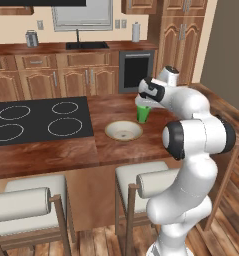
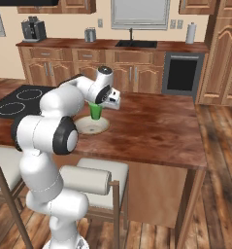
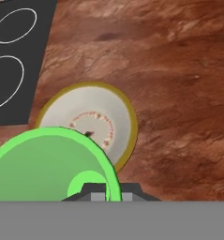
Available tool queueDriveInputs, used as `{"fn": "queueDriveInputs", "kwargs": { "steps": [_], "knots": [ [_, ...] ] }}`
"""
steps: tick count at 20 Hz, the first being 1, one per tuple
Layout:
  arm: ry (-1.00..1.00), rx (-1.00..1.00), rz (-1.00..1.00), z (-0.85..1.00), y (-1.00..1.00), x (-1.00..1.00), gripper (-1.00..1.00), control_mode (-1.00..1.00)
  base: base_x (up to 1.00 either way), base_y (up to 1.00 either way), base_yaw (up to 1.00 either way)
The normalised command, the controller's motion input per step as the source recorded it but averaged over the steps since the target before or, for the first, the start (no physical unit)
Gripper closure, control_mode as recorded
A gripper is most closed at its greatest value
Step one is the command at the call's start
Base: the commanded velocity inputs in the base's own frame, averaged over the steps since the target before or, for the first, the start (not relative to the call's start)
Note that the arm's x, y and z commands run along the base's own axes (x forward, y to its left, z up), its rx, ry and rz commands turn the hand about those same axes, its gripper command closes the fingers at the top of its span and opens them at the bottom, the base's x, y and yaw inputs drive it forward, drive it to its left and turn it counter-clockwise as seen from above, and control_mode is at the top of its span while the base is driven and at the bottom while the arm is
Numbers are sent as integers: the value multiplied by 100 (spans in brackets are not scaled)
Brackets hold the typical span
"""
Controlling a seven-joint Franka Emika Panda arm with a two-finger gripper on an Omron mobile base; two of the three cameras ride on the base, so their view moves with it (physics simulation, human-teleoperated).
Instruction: Place the cup inside the bowl on the dining table and move the bowl to any counter.
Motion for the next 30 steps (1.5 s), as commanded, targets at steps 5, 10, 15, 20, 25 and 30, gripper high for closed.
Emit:
{"fn": "queueDriveInputs", "kwargs": {
  "steps": [5, 10, 15, 20, 25, 30],
  "knots": [
    [0, 0, 0, 0, 41, 0, 100, -100, 0, 0, 0],
    [0, 0, 0, 0, 37, 0, 100, -100, 0, 0, 0],
    [0, -1, 0, -4, 6, 5, 100, -100, 0, 0, 0],
    [0, 0, 0, -10, 0, 7, 100, -100, 0, 0, 0],
    [0, 0, 0, -15, 0, 12, 100, -100, 0, 0, 0],
    [0, 0, 0, -15, 5, 6, 100, -100, 0, 0, 0]
  ]
}}
